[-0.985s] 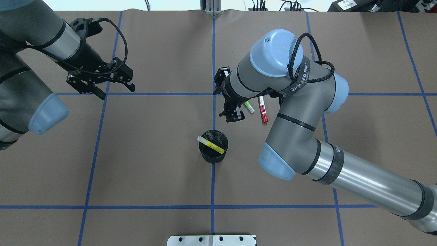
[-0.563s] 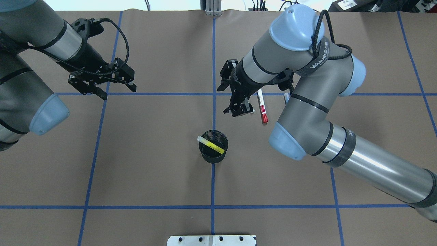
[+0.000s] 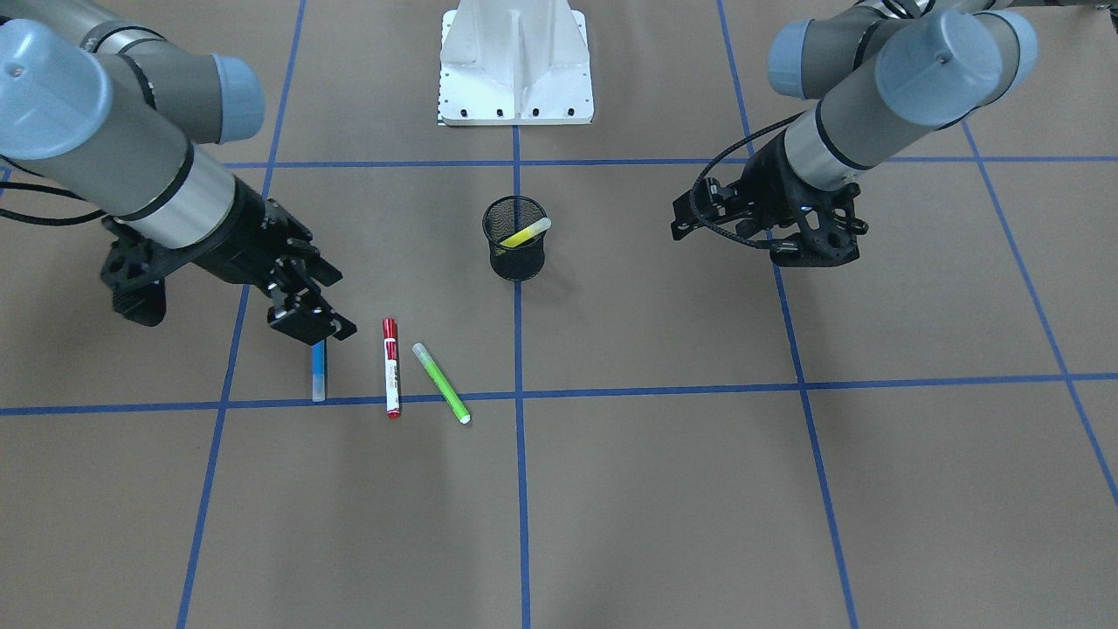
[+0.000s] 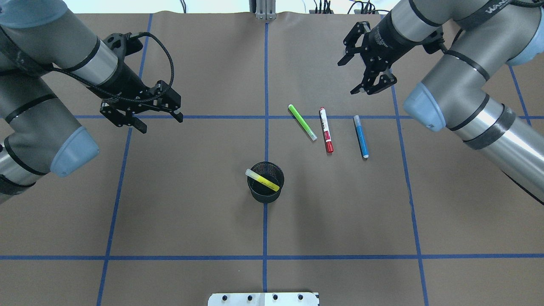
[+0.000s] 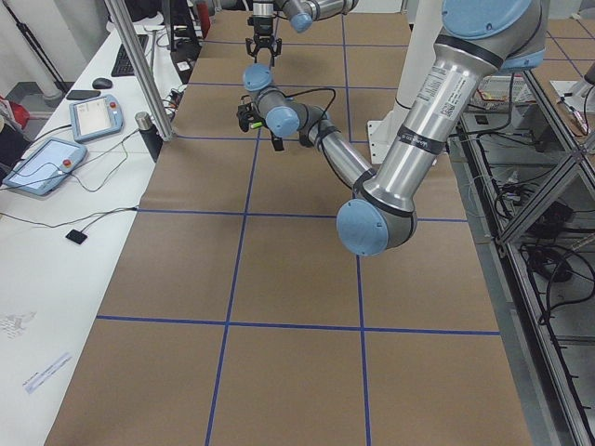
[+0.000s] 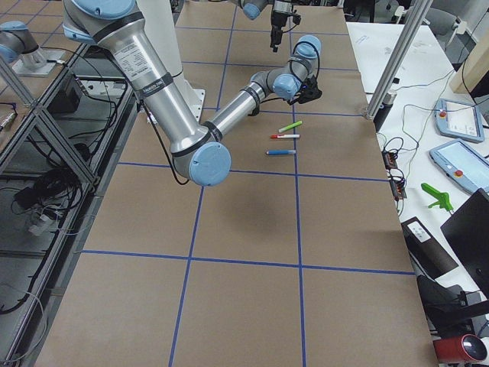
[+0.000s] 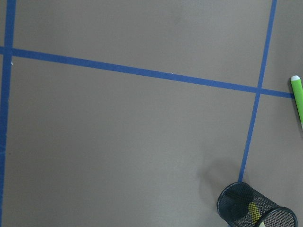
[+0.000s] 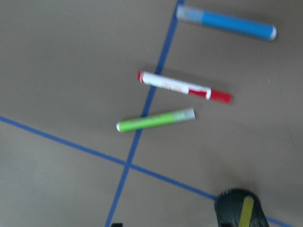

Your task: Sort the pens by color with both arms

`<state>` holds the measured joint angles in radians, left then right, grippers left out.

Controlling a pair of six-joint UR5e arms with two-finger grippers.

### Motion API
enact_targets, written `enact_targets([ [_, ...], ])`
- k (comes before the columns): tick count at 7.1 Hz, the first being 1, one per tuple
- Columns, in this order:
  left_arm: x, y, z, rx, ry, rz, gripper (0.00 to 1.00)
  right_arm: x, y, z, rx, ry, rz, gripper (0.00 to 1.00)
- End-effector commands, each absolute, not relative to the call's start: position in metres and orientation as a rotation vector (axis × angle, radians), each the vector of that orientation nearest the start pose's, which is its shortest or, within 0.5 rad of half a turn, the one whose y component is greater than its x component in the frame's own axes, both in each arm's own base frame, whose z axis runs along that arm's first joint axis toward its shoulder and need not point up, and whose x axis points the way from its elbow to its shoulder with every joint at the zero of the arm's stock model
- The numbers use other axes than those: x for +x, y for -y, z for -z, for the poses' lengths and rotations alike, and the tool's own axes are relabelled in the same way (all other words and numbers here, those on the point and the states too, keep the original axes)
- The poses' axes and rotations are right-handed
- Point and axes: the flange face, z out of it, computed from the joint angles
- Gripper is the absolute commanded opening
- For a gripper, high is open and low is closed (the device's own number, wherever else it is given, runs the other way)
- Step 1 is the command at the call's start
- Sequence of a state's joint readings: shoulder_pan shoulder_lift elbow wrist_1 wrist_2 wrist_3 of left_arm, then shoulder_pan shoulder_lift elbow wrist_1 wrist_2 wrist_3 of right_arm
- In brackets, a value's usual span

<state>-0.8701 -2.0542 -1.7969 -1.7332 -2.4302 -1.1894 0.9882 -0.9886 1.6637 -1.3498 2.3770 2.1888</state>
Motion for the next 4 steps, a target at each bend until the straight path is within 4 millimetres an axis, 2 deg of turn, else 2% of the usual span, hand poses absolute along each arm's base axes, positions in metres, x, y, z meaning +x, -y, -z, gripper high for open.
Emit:
enact_targets([
  [1, 0.397, 0.483, -0.24, -0.144, -1.148, 0.041, 0.99, -0.265, 0.612, -0.269, -0.534, 1.019, -1.064, 0.79],
  [2, 0.426, 0.47, -0.226, -0.122, -1.144, 0.038, 0.99, -0.246, 0.619, -0.306, -0.473, 0.994, -1.045, 0.81],
  [3, 0.442, 0.466, -0.207, -0.133, -1.156, 0.038, 0.97, -0.231, 0.625, -0.339, -0.331, 0.958, -0.982, 0.94],
  [4, 0.461, 0.458, -0.195, -0.125, -1.155, 0.04, 0.94, -0.228, 0.628, -0.358, -0.161, 0.912, -0.808, 0.98],
])
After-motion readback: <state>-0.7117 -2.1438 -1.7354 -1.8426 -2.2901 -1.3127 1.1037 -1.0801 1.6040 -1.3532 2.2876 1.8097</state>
